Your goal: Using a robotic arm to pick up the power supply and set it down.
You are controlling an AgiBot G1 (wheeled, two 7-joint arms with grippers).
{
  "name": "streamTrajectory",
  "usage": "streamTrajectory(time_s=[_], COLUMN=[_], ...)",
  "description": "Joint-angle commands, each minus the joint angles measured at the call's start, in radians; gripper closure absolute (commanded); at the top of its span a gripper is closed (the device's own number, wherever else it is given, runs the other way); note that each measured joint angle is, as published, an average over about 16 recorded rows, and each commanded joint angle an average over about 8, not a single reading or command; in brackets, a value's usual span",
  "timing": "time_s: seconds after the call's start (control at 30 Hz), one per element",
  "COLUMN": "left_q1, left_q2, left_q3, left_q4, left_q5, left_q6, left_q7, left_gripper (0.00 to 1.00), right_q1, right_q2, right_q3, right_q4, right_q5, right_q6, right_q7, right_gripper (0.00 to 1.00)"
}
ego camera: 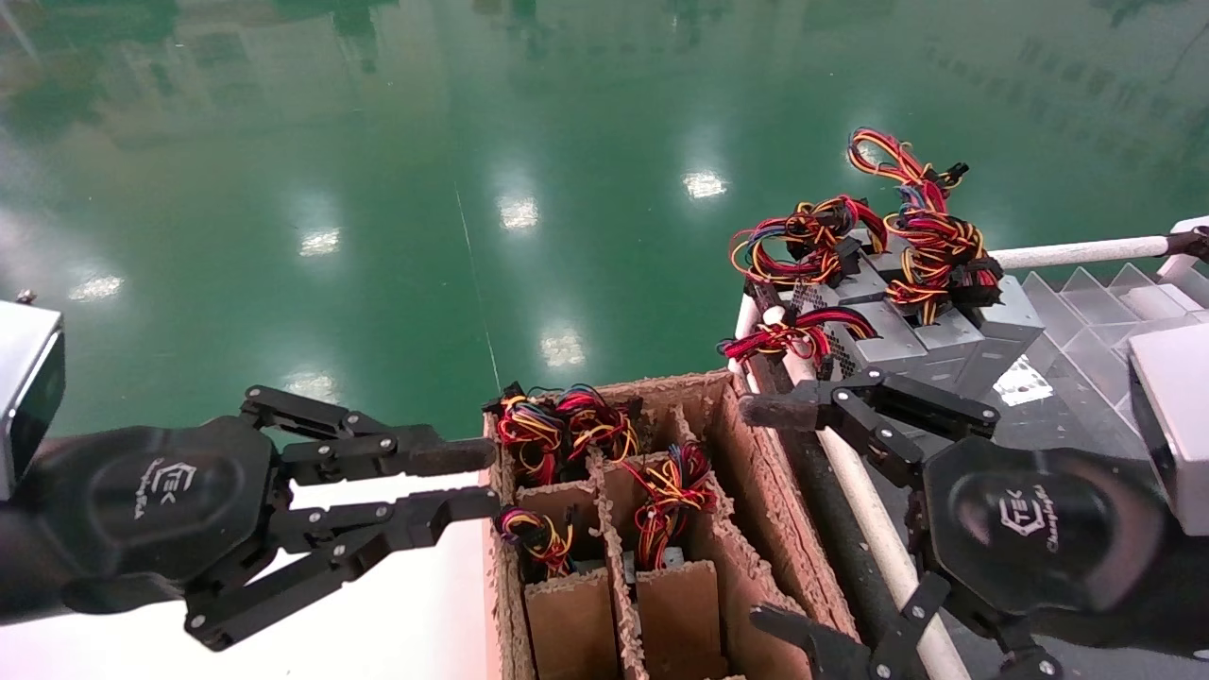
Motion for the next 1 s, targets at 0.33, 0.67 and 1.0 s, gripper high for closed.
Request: streamTrajectory(time_s=[0.33,0.67,1.0], left_q1=[0.000,0.000,0.000], left_q2=[0.000,0.000,0.000], left_q3=[0.000,0.000,0.000], left_q4=[0.000,0.000,0.000], left_q5=[0.000,0.000,0.000], left_q6=[0.000,0.000,0.000], left_q7=[0.000,0.000,0.000], left_gripper=[1.00,0.06,0.00], right_q1=[0.082,0.309,0.440], right_q2=[-0.064,-0.251,-0.393], right_q3=[-0.078,-0.274,-0.384], right_q4=[-0.040,-0.207,-0.398], right_q5=[-0.173,-0.545,-0.772], right_q6=[0.097,0.158,0.204], right_q7=[0.054,0.132,0.022], right_gripper=[0.00,0.00,0.00])
